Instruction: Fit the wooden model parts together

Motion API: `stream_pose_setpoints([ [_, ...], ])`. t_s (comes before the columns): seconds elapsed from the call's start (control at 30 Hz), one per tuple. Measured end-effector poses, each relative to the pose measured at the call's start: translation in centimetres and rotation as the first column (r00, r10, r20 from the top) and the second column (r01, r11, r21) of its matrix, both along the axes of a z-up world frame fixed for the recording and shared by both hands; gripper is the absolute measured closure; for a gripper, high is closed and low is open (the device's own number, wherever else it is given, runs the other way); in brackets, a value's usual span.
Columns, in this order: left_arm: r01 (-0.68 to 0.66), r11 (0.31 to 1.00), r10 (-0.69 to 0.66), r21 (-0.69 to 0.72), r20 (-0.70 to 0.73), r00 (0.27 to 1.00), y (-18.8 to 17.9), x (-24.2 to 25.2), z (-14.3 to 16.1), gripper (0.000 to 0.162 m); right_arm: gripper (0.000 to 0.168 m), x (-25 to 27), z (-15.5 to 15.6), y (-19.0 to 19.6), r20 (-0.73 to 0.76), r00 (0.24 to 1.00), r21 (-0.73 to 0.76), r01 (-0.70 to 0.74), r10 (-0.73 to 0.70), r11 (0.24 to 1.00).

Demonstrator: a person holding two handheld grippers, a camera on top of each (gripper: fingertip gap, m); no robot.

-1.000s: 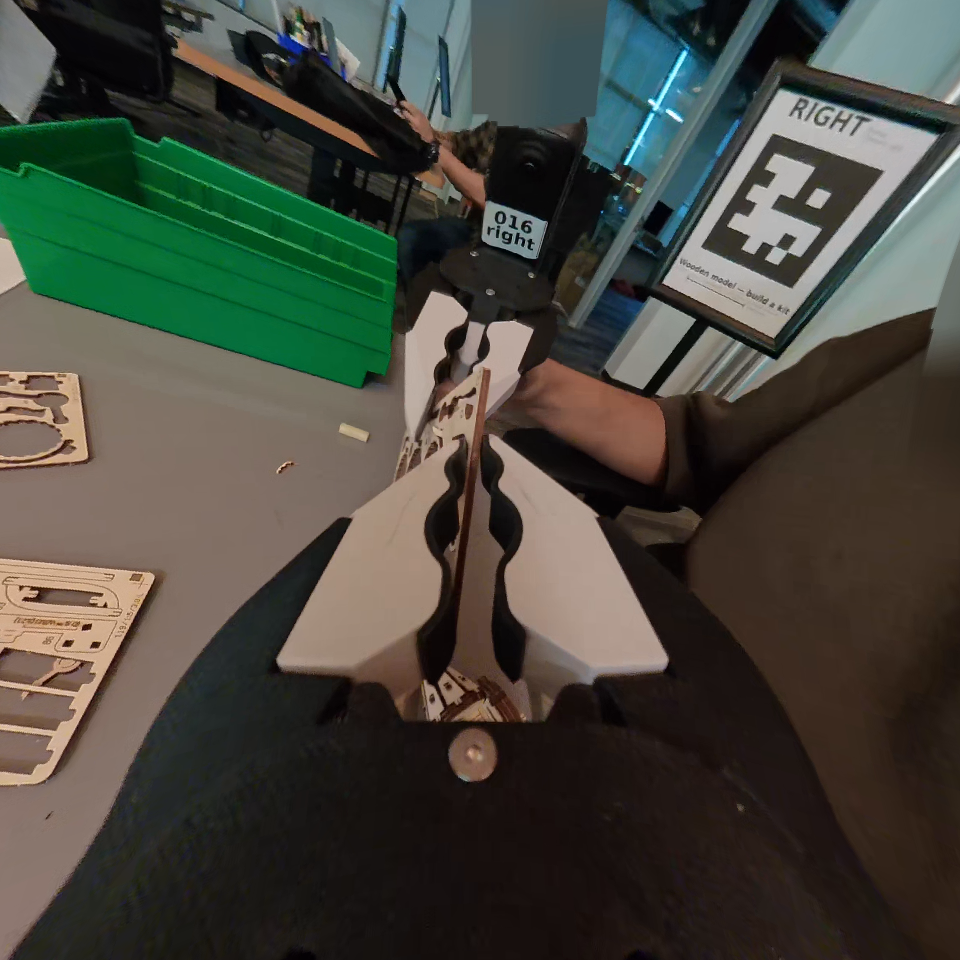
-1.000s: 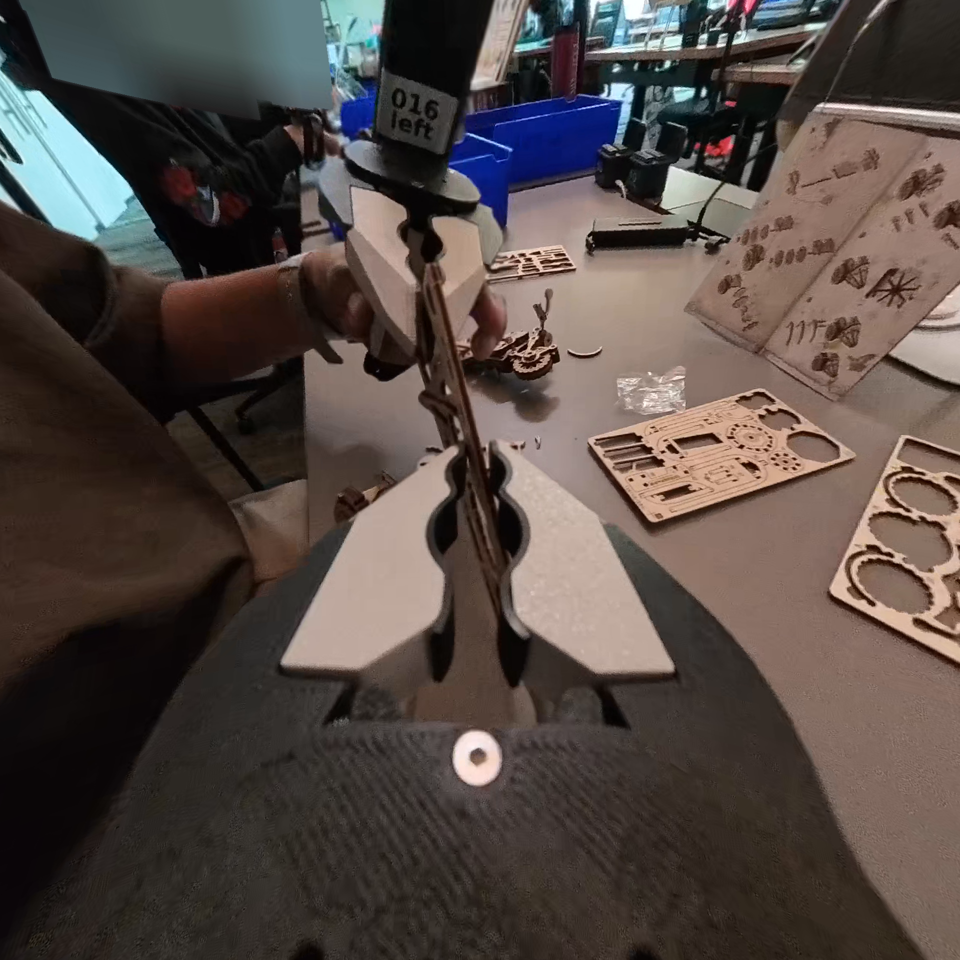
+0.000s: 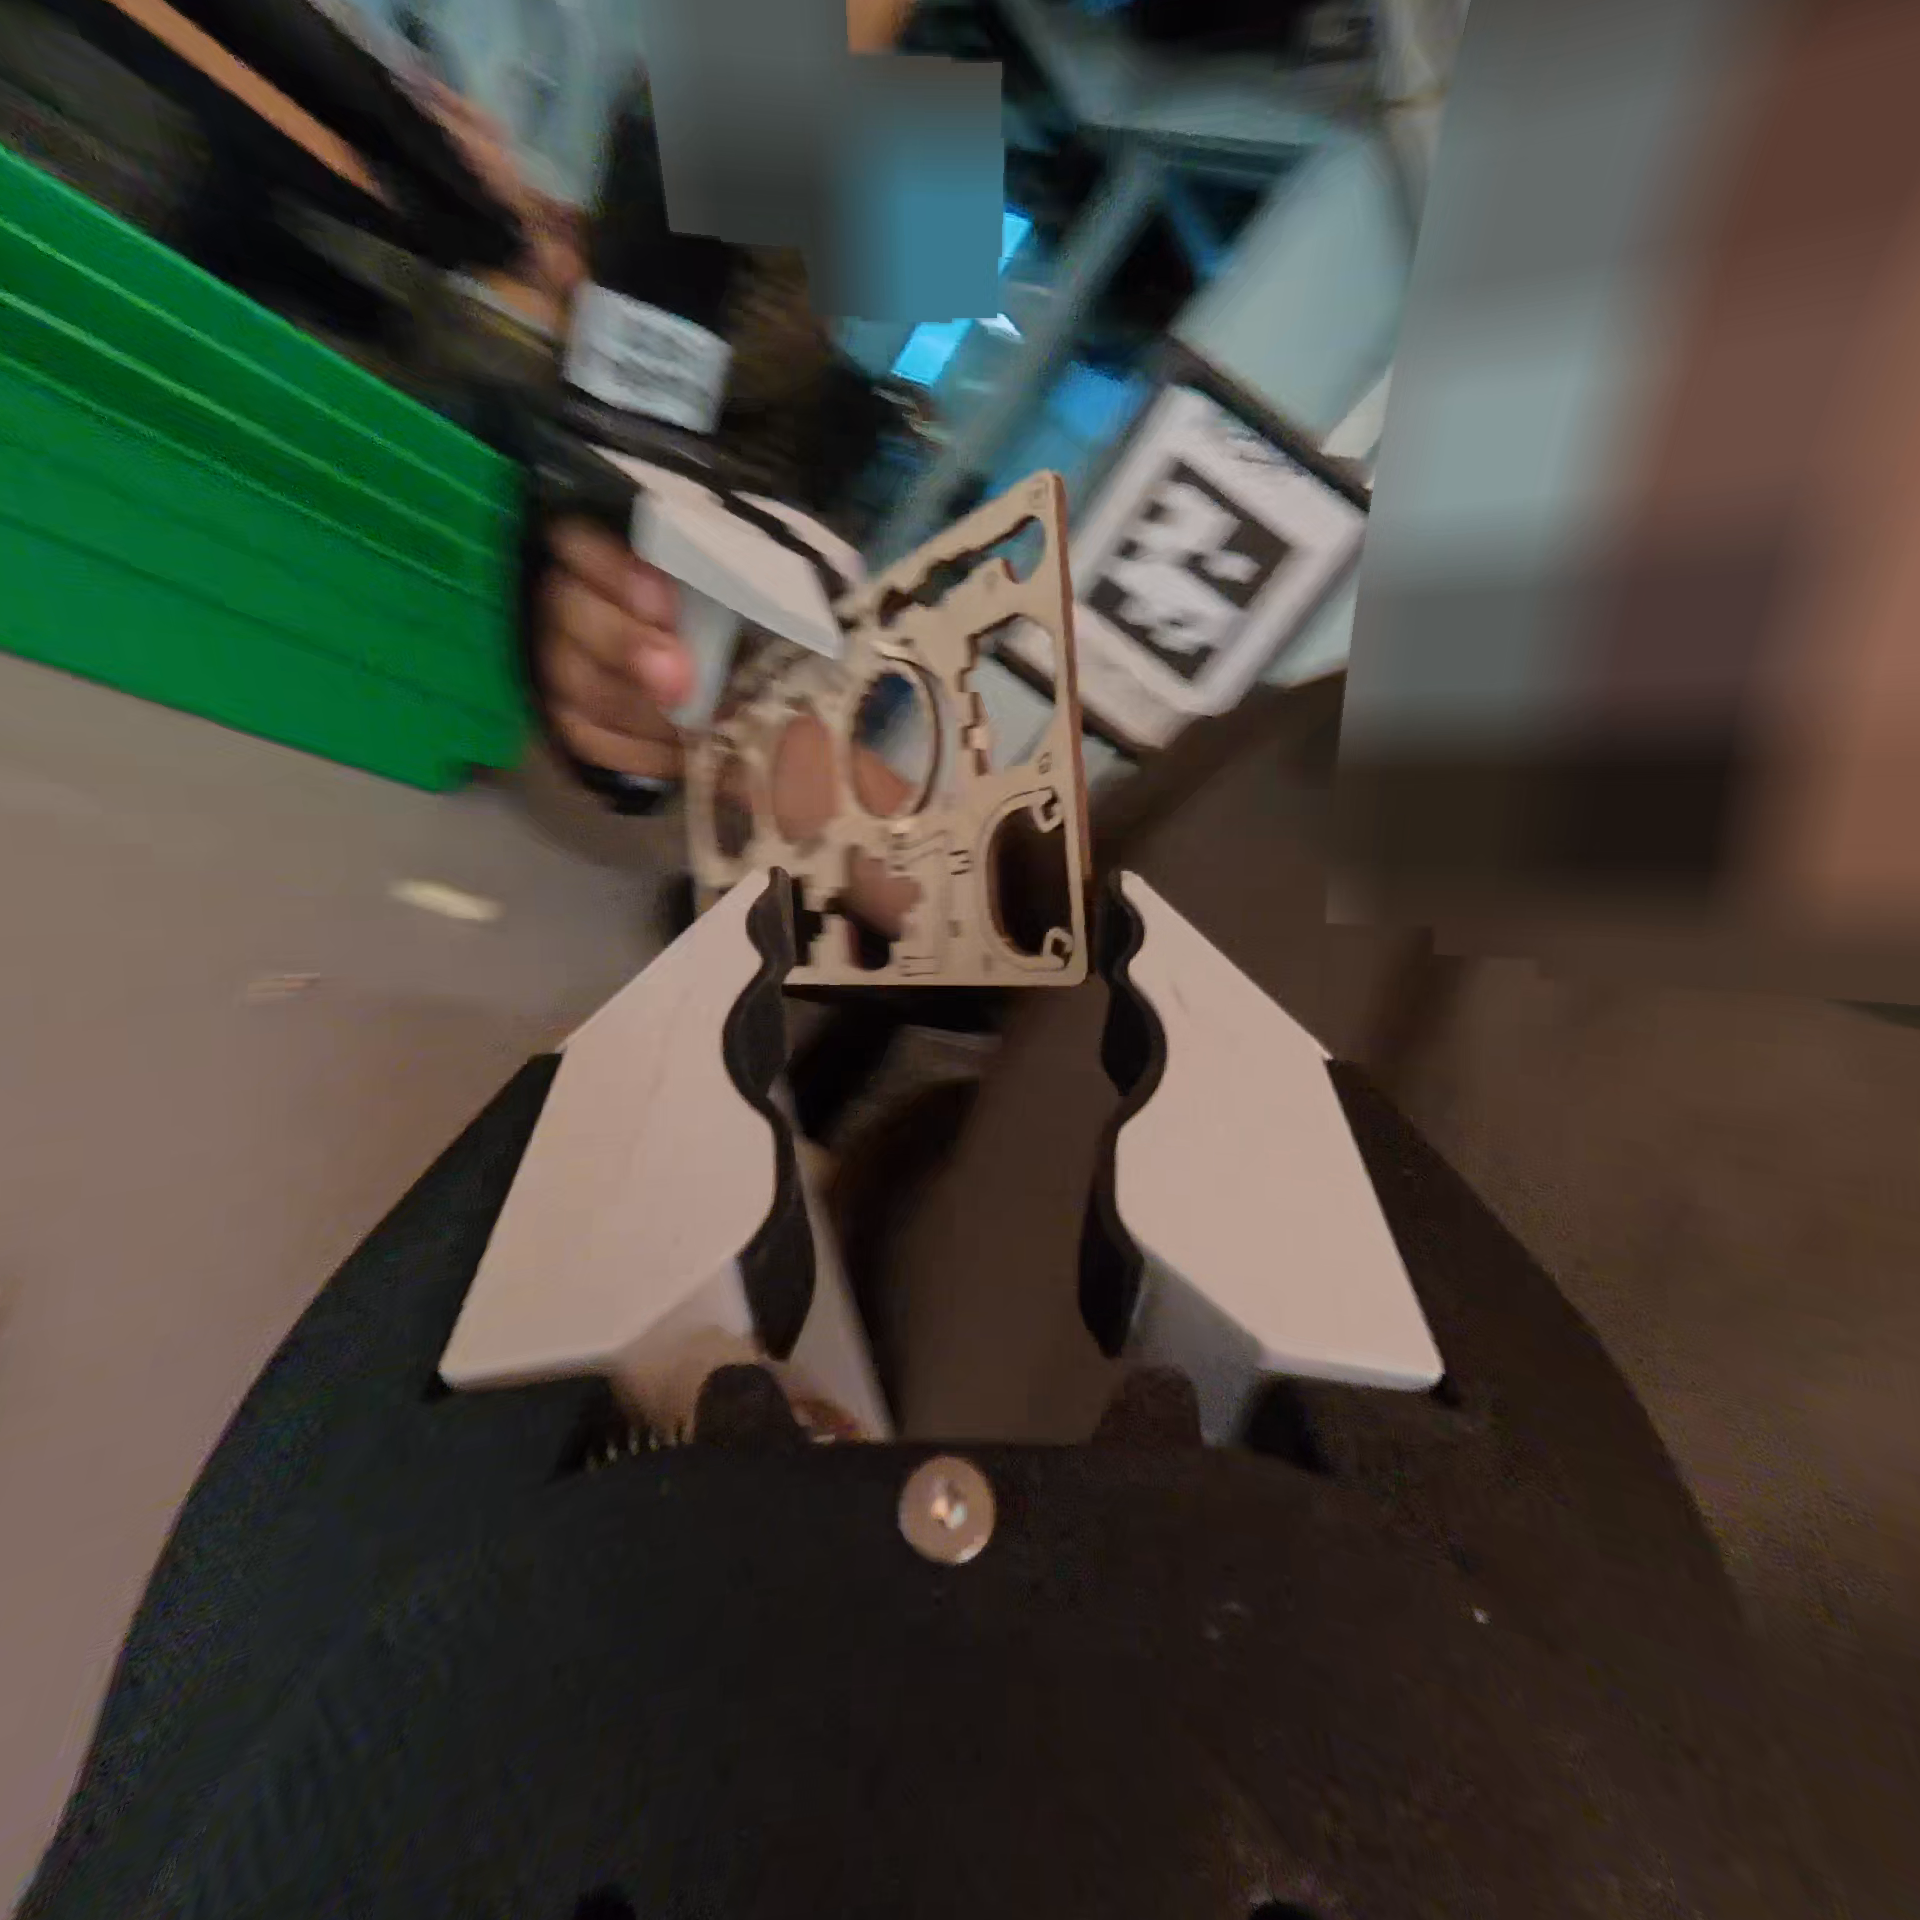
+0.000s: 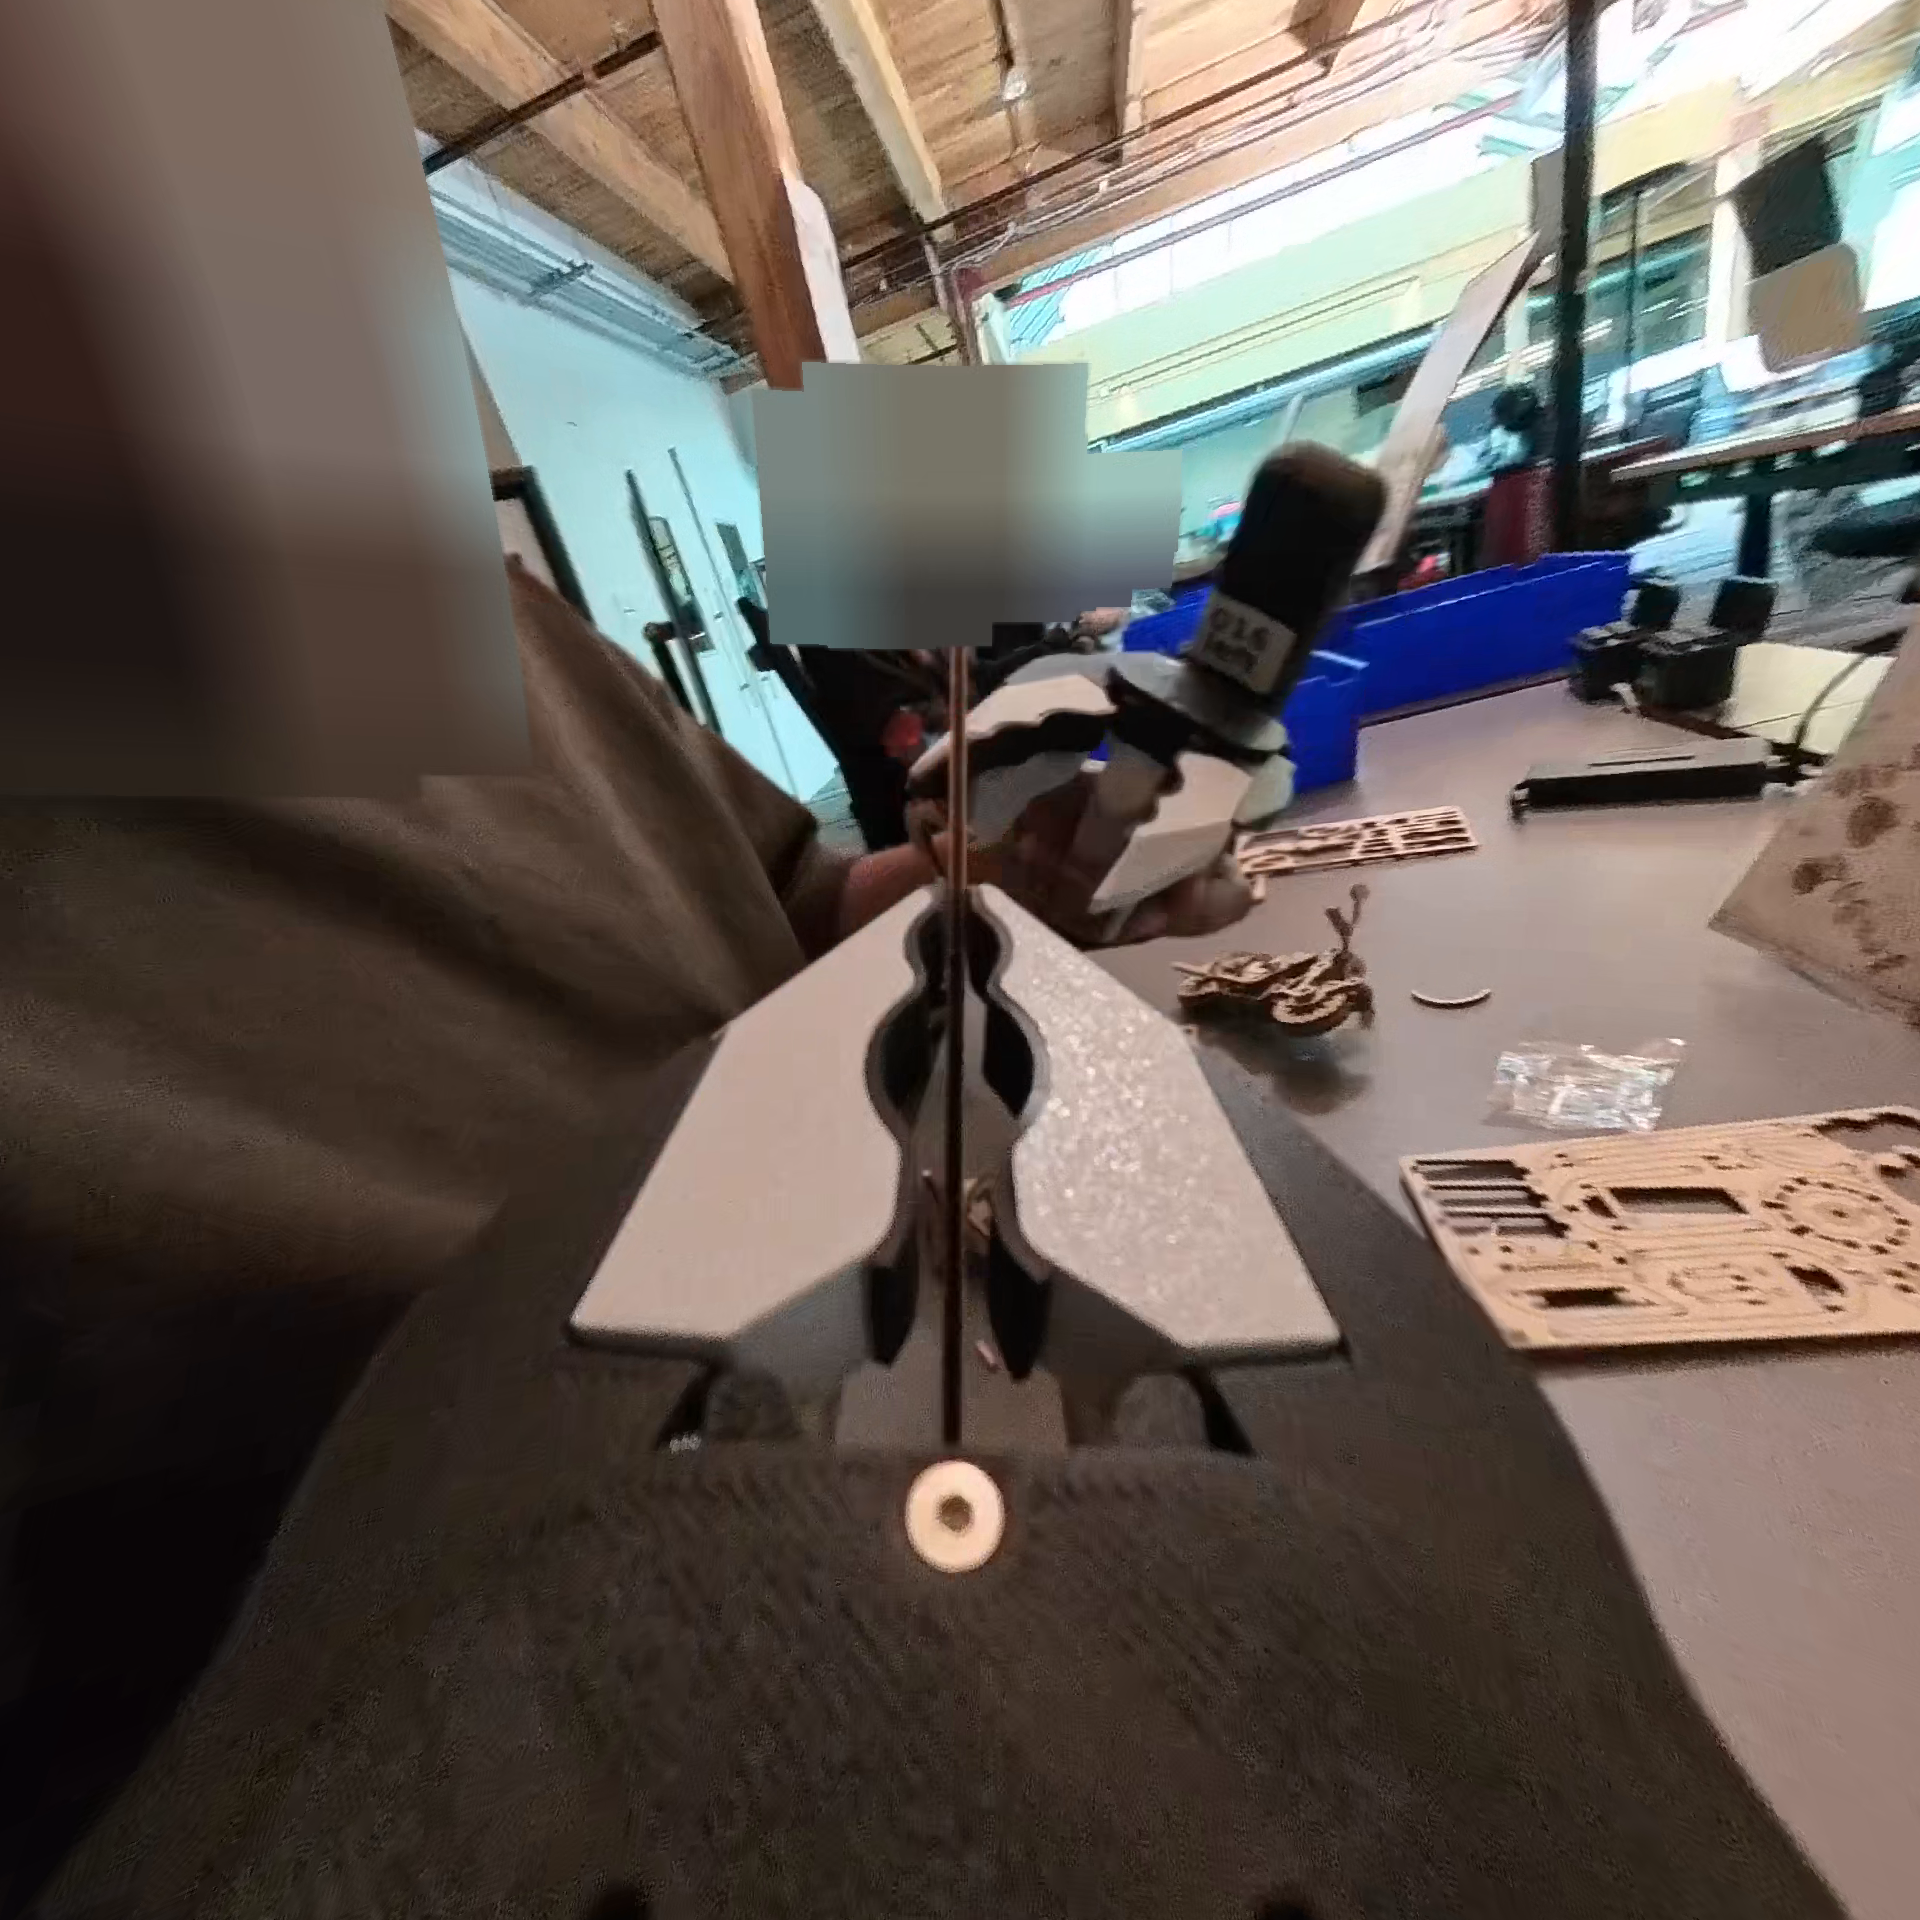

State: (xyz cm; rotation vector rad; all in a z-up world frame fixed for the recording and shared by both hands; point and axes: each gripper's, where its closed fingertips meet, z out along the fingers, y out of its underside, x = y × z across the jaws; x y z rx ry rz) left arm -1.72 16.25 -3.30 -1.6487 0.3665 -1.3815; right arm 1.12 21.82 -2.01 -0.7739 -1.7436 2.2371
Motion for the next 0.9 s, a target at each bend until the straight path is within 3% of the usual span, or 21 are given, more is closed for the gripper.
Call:
stream_pose_setpoints([
  [0.03, -0.132, 0.991, 0.135, 0.032, -0.074, 0.988, 0.8, -1.4, -0.1, 0.103, 0.168, -0.4, -0.3, 0.7, 0.004, 0.999, -0.004, 0.044, -0.044, 0.999],
  [0.1, -0.382, 0.912, 0.404, 0.149, -0.17, 0.899, 1.5, -4.9, 0.2, 0.102, 0.168, -1.5, -1.6, 2.1, 0.04, 0.988, -0.001, 0.151, -0.15, 0.989],
  [0.17, -0.615, 0.754, 0.656, 0.232, -0.225, 0.72, 1.2, -8.8, -0.5, 0.099, 0.168, -3.6, -2.9, 4.4, 0.083, 0.93, 0.013, 0.359, -0.359, 0.933],
  [0.23, -0.767, 0.57, 0.821, 0.293, -0.248, 0.515, -0.3, -11.5, -2.2, 0.1, 0.168, -5.5, -3.9, 6.9, 0.144, 0.8, 0.005, 0.589, -0.583, 0.808],
  [0.3, -0.812, 0.451, 0.886, 0.371, -0.299, 0.355, -2.1, -12.0, -4.9, 0.107, 0.168, -6.0, -4.4, 7.1, 0.175, 0.703, -0.035, 0.704, -0.689, 0.709],
  [0.4, -0.739, 0.338, 0.913, 0.583, -0.393, 0.108, -4.1, -11.4, -7.3, 0.127, 0.168, -5.7, -5.8, 4.3, 0.147, 0.687, 0.07, 0.71, -0.711, 0.701],
  [0.43, -0.696, 0.33, 0.915, 0.637, -0.396, 0.072, -4.3, -10.7, -6.9, 0.132, 0.168, -5.4, -6.2, 3.6, 0.113, 0.677, 0.127, 0.716, -0.727, 0.687],
  [0.5, -0.653, 0.336, 0.923, 0.679, -0.377, 0.082, -3.9, -8.8, -5.7, 0.135, 0.168, -4.5, -5.9, 2.6, 0.064, 0.674, 0.14, 0.724, -0.736, 0.676],
  [0.63, -0.696, 0.419, 0.904, 0.583, -0.343, 0.256, -1.9, -4.9, -6.3, 0.134, 0.168, -3.2, -5.0, 2.0, 0.069, 0.687, 0.07, 0.72, -0.723, 0.691],
  [0.77, -0.641, 0.467, 0.879, 0.609, -0.399, 0.262, -0.4, -3.7, -7.0, 0.135, 0.168, -3.0, -6.2, 1.3, 0.13, 0.718, 0.098, 0.677, -0.684, 0.73],
  [0.83, -0.612, 0.513, 0.855, 0.601, -0.422, 0.302, -0.3, -2.9, -7.0, 0.135, 0.168, -2.9, -6.5, 0.9, 0.152, 0.73, 0.096, 0.66, -0.667, 0.745],
  [0.9, -0.625, 0.506, 0.86, 0.595, -0.403, 0.312, -0.5, -2.7, -6.8, 0.137, 0.168, -3.0, -6.5, 1.0, 0.16, 0.72, 0.1, 0.668, -0.675, 0.737],
])
